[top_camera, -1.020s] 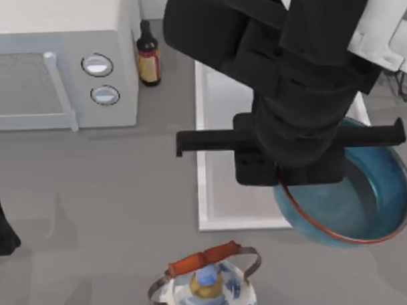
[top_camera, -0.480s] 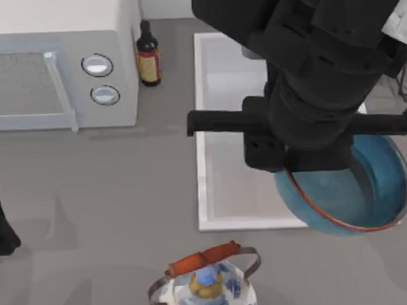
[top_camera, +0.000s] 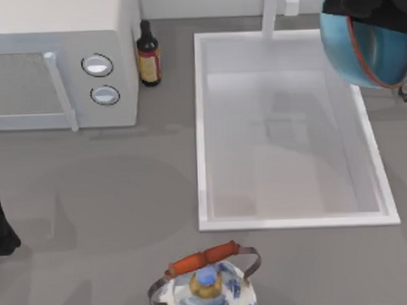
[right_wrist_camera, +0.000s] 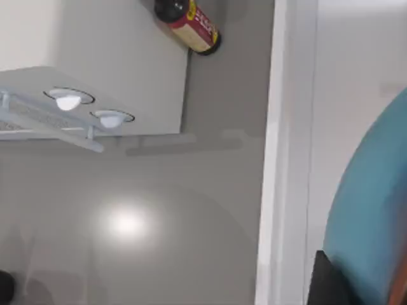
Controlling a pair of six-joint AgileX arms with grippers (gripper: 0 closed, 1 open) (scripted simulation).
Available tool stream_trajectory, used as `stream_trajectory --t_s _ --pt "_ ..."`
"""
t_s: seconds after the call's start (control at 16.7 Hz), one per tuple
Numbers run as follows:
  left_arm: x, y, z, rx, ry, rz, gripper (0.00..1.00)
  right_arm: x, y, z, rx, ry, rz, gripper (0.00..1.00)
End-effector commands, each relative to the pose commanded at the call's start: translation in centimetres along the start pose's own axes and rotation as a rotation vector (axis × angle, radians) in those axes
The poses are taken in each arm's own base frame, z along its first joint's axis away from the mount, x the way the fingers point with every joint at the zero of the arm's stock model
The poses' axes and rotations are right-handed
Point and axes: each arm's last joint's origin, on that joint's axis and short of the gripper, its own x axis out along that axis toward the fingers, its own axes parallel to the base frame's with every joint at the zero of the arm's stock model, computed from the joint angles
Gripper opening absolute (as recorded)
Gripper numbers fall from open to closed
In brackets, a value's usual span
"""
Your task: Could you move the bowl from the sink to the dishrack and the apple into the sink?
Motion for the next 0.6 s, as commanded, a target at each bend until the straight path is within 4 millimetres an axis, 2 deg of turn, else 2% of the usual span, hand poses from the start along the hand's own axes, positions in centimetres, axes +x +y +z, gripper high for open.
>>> stream_trajectory --t_s 0.18,0.3,0.48,0.6 --pt "0.0 0.0 0.0 0.000 0.000 0.000 1.00 -2.1 -6.3 4.1 -0.063 -0.295 0.035 0.00" --pt "0.0 0.0 0.0 0.000 0.000 0.000 1.00 -4.4 -10.6 6.0 -0.135 -0.493 -0.004 0.00" --pt "0.0 0.0 0.0 0.000 0.000 0.000 1.00 -8.4 -15.8 7.3 -0.258 -0.738 -0.128 0.00" --pt "0.0 0.0 0.0 0.000 0.000 0.000 1.00 -10.6 -18.2 7.4 -0.329 -0.844 -0.219 0.00"
